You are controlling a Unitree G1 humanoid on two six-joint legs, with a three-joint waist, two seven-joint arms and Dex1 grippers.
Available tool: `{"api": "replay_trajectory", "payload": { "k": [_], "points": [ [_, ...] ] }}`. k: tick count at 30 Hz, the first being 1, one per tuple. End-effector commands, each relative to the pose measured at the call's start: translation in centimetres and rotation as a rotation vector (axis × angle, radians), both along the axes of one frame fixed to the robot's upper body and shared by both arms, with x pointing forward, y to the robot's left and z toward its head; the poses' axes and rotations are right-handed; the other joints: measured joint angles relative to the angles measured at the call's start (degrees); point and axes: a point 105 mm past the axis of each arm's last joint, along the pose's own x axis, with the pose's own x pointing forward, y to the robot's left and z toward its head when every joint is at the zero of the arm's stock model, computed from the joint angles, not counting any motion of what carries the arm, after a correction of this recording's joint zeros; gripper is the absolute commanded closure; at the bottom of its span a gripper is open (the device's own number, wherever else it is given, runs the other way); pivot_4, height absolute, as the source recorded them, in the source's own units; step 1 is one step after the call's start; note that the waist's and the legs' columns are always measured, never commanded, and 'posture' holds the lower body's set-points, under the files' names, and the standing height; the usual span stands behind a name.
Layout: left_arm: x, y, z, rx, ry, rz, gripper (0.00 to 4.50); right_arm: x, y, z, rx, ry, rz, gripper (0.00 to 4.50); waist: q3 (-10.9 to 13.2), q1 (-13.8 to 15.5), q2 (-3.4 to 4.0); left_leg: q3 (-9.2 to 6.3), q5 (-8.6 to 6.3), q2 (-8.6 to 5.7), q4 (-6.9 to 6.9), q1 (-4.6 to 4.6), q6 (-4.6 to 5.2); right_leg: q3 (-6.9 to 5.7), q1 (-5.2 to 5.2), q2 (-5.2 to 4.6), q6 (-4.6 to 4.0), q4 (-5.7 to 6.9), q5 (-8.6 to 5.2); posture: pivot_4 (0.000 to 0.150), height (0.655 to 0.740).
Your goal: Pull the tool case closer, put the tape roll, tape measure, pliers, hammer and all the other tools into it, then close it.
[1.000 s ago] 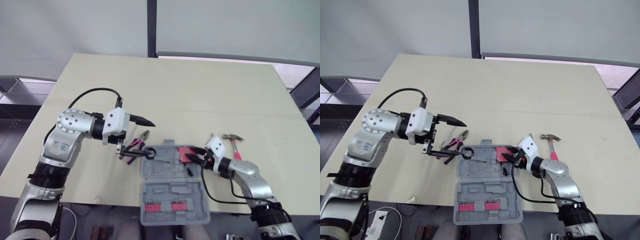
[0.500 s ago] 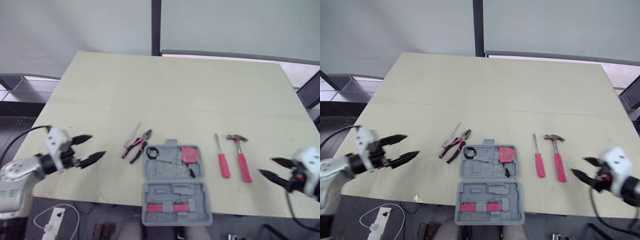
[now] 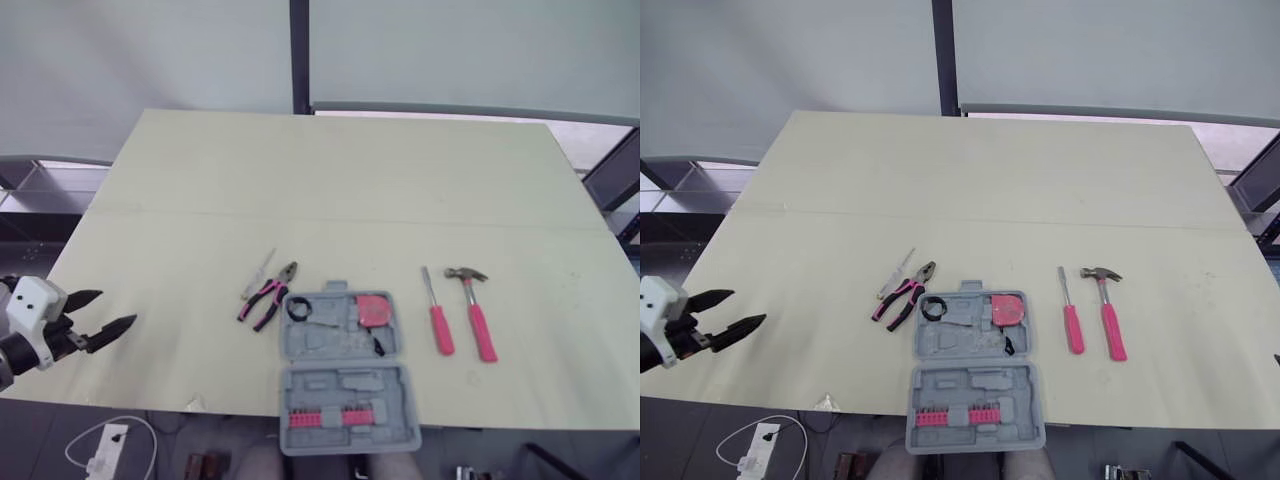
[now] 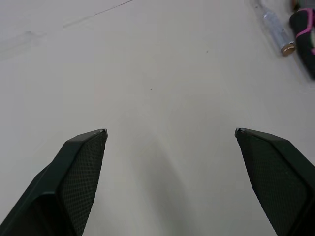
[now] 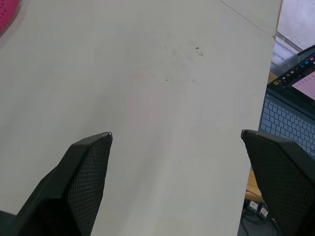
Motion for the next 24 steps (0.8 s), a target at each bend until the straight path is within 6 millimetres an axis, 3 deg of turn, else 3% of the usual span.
{"api": "replay_trajectory", "payload": {
  "k": [1, 8, 13, 14, 16, 20, 24],
  "points": [
    [0.6, -0.4, 1.2, 0.003, -0.048, 0.000, 0.00, 1.0, 1.0, 1.0, -0.004, -0.052, 0.036, 0.06, 0.00, 0.02, 0.00, 0.00, 0.01, 0.00, 0.00, 0.02, -0.01, 0.00, 0.00, 0.00, 0.00, 0.03, 0.00, 0.150, 0.7400],
    [1.3, -3.2, 2.3, -0.015, -0.069, -0.097, 0.00, 2.9, 4.7, 2.6, 0.126, -0.153, 0.097, 0.06, 0.04, 0.23, 0.09, -0.03, 0.03, -0.01, 0.02, 0.01, -0.03, 0.01, -0.01, -0.02, 0.00, 0.14, 0.00, 0.150, 0.7400],
    [1.5, -3.9, 2.4, -0.003, -0.066, -0.124, 0.00, 2.4, 4.5, 1.9, 0.123, -0.108, 0.071, 0.06, -0.09, 1.01, -0.12, -0.06, 0.01, -0.02, 0.01, -0.08, -0.01, -0.03, -0.02, -0.01, 0.01, 0.01, 0.01, 0.150, 0.7400],
    [1.4, -4.0, 2.3, -0.004, -0.064, -0.127, 0.00, 2.2, 4.5, 1.8, 0.114, -0.100, 0.074, 0.06, -0.15, 2.01, -0.45, 1.36, -0.07, 0.40, 0.14, 0.11, -0.18, 0.54, -1.20, 0.16, -0.15, 0.79, -0.03, 0.150, 0.7400],
    [1.3, -4.2, 2.1, -0.005, -0.057, -0.132, 0.00, 2.0, 4.7, 1.7, 0.099, -0.095, 0.093, 0.06, -0.08, 2.97, -0.68, 3.91, -0.29, 0.85, 0.11, 0.34, -0.29, 1.75, -2.33, 0.45, -0.37, 1.55, -0.12, 0.150, 0.7400],
    [0.9, -4.9, 1.6, 0.006, -0.046, -0.154, 0.00, 1.7, 4.6, 1.8, 0.101, -0.095, 0.087, 0.06, -0.02, 1.14, -0.65, 4.32, -0.30, 0.82, 0.07, 0.48, -0.25, 2.22, -2.33, 0.61, -0.20, 1.69, 0.01, 0.150, 0.7400],
    [0.8, -5.2, 1.6, -0.001, -0.045, -0.158, 0.00, 1.3, 4.4, 1.9, 0.092, -0.080, 0.090, 0.06, -0.01, 0.08, -0.66, 4.20, -0.38, 0.92, 0.00, 0.95, -0.13, 2.18, -1.68, 0.61, -0.18, 1.39, 0.16, 0.150, 0.7400]
  ]
}}
